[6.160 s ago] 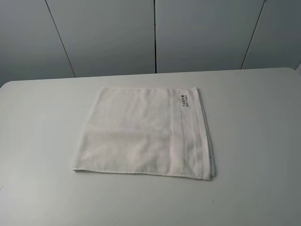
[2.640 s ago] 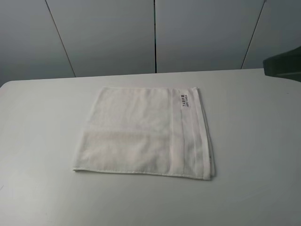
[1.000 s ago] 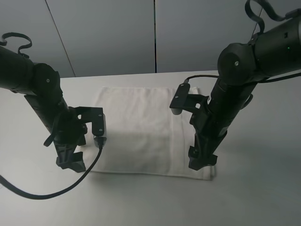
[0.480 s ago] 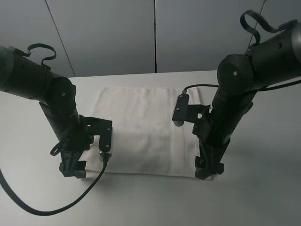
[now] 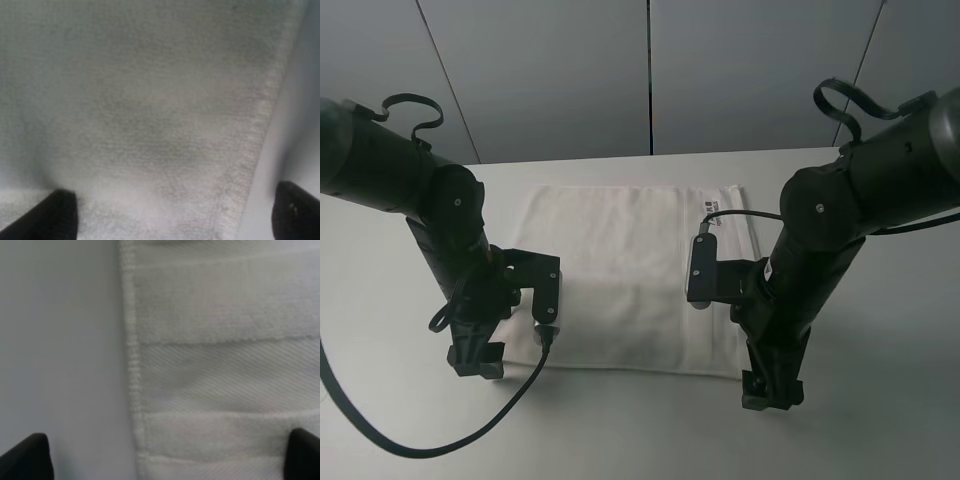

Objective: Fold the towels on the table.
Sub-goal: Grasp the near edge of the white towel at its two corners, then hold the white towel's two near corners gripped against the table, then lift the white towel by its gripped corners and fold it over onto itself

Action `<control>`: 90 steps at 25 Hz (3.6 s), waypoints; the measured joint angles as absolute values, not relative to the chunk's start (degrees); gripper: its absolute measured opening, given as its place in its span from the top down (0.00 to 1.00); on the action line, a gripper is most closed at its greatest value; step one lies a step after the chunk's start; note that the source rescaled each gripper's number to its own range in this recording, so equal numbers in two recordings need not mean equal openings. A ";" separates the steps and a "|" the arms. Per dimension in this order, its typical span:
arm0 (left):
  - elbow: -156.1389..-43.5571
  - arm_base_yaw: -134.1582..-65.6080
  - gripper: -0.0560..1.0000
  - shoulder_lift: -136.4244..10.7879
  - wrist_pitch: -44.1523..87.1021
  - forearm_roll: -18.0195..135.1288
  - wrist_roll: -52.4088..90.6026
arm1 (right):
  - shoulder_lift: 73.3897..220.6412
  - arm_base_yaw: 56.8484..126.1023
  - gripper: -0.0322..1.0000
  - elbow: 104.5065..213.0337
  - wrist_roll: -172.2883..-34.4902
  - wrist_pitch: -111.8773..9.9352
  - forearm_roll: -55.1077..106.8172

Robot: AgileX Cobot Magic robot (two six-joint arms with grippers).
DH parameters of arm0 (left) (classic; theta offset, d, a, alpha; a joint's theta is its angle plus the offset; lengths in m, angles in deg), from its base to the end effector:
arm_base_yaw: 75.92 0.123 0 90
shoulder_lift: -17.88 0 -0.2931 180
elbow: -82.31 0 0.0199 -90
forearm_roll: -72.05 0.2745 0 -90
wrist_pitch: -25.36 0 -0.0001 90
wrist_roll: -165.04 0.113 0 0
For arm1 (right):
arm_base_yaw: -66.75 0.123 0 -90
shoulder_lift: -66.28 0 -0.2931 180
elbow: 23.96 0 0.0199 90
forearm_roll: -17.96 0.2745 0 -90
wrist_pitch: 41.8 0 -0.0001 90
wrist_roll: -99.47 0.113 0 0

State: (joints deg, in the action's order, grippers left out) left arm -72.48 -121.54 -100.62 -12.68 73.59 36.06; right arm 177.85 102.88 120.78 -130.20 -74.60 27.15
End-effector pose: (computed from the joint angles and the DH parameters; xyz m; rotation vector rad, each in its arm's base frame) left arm 0.2215 -0.2237 0.0582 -2.3450 -2.0432 -0.0230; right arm 0.2171 0.1706 0.0641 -1.9666 2.4248 0.1342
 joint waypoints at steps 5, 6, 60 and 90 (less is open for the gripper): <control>-72.48 -121.54 0.00 -100.62 -12.68 73.59 36.06 | 179.24 103.10 0.00 120.67 -129.47 -72.90 26.07; -72.48 -121.54 0.00 -100.62 -12.68 73.59 36.06 | 179.34 103.23 0.00 120.67 -129.36 -72.64 25.93; -72.48 -121.54 0.95 -100.79 -8.72 76.17 28.74 | 181.29 103.23 0.97 121.26 -124.92 -66.96 21.42; -72.48 -123.79 0.95 -88.88 -25.59 67.70 27.96 | 159.72 103.23 0.97 120.07 -120.98 -89.39 32.30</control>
